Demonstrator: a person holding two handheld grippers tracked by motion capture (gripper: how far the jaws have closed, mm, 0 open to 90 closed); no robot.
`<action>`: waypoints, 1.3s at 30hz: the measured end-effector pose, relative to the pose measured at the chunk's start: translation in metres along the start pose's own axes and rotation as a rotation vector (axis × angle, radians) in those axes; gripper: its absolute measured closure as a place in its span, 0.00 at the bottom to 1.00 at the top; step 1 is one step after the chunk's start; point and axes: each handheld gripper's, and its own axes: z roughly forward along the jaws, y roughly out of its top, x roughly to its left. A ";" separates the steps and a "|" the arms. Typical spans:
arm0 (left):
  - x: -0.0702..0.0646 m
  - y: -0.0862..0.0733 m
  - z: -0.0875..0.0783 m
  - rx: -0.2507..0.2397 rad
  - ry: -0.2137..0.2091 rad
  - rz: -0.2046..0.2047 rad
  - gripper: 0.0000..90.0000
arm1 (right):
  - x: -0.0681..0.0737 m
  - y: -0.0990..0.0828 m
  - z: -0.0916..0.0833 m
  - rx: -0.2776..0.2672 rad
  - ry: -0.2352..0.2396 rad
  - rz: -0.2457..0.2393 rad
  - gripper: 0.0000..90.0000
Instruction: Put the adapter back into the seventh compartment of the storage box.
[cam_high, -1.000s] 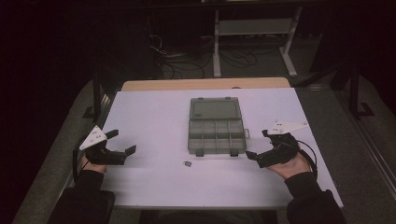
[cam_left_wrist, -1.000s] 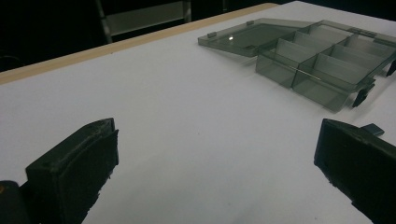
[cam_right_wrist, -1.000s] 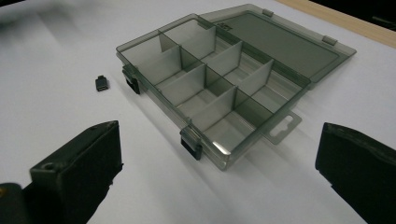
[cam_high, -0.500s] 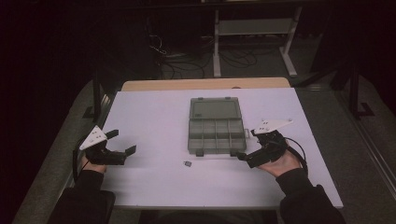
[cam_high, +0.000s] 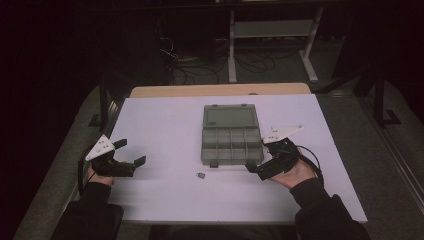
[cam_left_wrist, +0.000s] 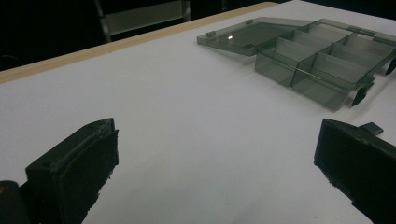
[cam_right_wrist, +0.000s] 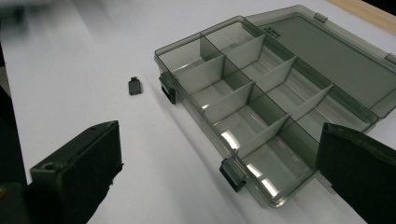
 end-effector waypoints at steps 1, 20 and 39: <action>0.000 0.000 0.000 0.000 0.000 -0.001 0.00 | 0.001 0.001 0.001 0.003 0.003 -0.002 0.00; 0.000 0.000 0.000 -0.002 -0.003 -0.001 0.00 | 0.011 0.013 0.019 0.053 0.042 -0.040 0.00; 0.000 0.000 0.000 -0.002 -0.004 -0.001 0.00 | 0.021 0.035 0.034 0.090 0.070 -0.083 0.00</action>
